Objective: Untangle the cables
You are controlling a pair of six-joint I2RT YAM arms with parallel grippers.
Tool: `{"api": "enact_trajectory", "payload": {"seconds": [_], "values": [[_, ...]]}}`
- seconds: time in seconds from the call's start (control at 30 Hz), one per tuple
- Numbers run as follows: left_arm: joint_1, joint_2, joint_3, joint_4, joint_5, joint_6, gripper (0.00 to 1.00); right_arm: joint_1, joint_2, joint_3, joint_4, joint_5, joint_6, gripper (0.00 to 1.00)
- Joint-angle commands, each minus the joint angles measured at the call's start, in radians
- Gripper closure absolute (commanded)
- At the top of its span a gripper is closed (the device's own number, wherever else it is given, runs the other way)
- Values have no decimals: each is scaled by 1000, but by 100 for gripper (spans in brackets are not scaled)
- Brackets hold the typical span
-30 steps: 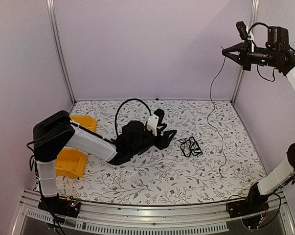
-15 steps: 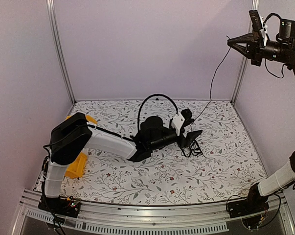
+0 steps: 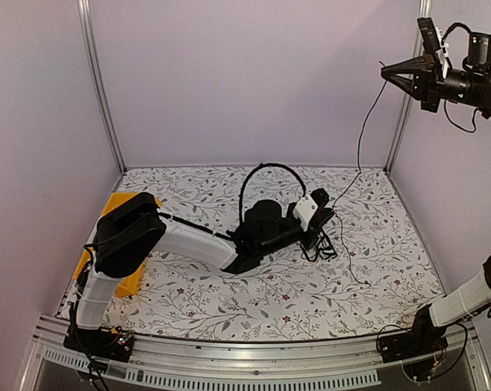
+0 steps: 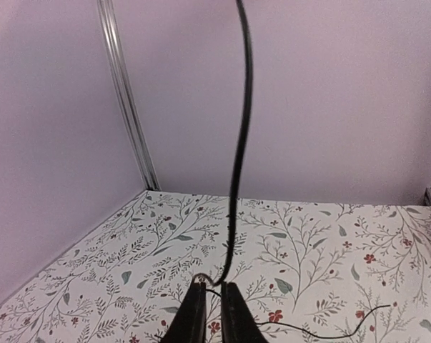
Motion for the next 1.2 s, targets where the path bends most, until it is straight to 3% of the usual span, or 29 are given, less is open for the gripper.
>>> {"api": "enact_trajectory", "payload": {"seconds": [0.0,0.13,0.3,0.43,0.57,0.93,1.03,1.17], "values": [[1,-75,-67,74,-25,5,99,5,-23,-10,-20,17,-15,100],[2,-198,-101,57,48,-18,100,5,-42,-52,-13,74,-25,100],[11,-374,-139,-82,41,22,98,5,-70,-126,-16,100,-38,100],[22,-396,-126,-233,51,80,55,5,-78,-134,-9,79,-24,100],[22,-379,-143,-270,106,123,39,5,-80,-114,-11,76,-14,100],[20,-184,31,-341,206,112,38,4,-89,-112,-16,55,-4,100],[20,-142,91,-365,249,112,44,5,-92,-115,-17,55,-4,100],[24,-101,134,-375,257,107,59,5,-95,-116,-23,55,-8,100]]}}
